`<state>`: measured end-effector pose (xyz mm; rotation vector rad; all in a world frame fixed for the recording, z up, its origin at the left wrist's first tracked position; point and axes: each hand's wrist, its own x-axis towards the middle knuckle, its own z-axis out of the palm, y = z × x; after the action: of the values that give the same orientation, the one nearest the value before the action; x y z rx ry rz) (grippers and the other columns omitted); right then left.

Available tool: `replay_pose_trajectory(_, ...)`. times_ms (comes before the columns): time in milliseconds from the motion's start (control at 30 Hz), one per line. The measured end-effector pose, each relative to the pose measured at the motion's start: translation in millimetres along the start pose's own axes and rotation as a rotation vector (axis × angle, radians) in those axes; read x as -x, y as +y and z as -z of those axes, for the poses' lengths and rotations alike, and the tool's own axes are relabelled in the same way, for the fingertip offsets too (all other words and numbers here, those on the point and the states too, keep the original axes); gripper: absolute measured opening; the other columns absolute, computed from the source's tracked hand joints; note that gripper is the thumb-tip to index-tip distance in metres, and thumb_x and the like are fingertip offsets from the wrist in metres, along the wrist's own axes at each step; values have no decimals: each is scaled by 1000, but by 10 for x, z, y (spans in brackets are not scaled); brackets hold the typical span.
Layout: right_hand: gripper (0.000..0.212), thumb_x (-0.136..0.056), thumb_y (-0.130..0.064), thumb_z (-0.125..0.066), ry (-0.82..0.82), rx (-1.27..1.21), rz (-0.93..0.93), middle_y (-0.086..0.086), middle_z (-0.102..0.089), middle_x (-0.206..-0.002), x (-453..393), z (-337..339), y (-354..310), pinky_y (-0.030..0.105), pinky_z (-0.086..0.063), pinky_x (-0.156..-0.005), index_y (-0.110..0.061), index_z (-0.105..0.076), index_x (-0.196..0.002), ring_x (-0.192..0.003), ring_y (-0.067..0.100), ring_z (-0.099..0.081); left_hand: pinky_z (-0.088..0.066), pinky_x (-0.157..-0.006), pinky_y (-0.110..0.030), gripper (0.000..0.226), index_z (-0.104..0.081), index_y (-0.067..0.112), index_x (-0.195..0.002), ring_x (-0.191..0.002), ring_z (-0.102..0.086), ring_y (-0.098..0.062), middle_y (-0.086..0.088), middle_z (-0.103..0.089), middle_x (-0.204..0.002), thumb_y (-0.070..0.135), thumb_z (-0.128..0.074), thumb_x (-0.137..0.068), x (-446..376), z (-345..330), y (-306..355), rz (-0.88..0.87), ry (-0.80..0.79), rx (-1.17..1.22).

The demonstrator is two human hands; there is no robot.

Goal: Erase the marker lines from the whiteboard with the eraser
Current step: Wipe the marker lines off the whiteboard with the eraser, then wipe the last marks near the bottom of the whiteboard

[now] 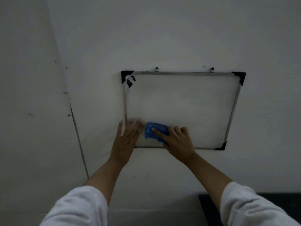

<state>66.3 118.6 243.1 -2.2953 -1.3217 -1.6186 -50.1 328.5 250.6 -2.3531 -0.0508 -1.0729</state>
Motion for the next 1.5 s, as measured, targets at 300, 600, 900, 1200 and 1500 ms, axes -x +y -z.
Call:
replay_pose_trajectory(300, 64, -81, -27, -64, -6, 30, 6, 2, -54, -93, 149, 55, 264, 36, -28, -67, -38, -44, -140, -75, 22, -41, -33, -108, -57, 79, -37, 4, -144, -138, -34, -34, -14, -33, -151, 2, -65, -70, -23, 42, 229, 107, -44, 71)
replay_pose_trajectory(600, 77, -77, -28, -71, -135, -138, -142, 6, -53, -95, 364, 182, 141, 35, -37, -66, -37, -36, -145, -78, 26, -48, -34, -108, -56, 57, -54, -5, -129, -125, -51, -34, -19, -53, -135, -7, -63, -73, -161, 131, 541, 81, 94, 488)
replay_pose_trajectory(900, 66, -80, -16, -76, -137, -1150, -938, -3, -52, -114, 1018, 766, 554, 16, -51, -72, -29, -35, -131, -93, 1, -60, -38, -103, -30, 50, -40, 1, -137, -119, -49, -22, -14, -51, -134, 12, -57, -91, -475, 347, 1462, 45, 1, 1156)
replay_pose_trajectory(1200, 30, -91, -31, -61, -46, -881, -1541, -2, -48, -90, 2215, 1139, 796, 14, -46, -61, -13, -38, -99, -79, 13, -52, -47, -66, -26, 37, -51, 17, -94, -81, -58, -14, 0, -61, -94, 54, -53, -90, -364, 418, 2958, 375, -534, 1519)
replay_pose_trajectory(1500, 40, -95, -50, -45, -303, -628, -1844, 5, -60, -101, 3388, 1157, 412, 18, -41, -58, -14, -41, -110, -79, 6, -57, -42, -58, -31, 59, -63, 0, -91, -70, -60, -29, -19, -66, -90, 57, -49, -91, 316, 345, 3943, 344, -1056, 1174)
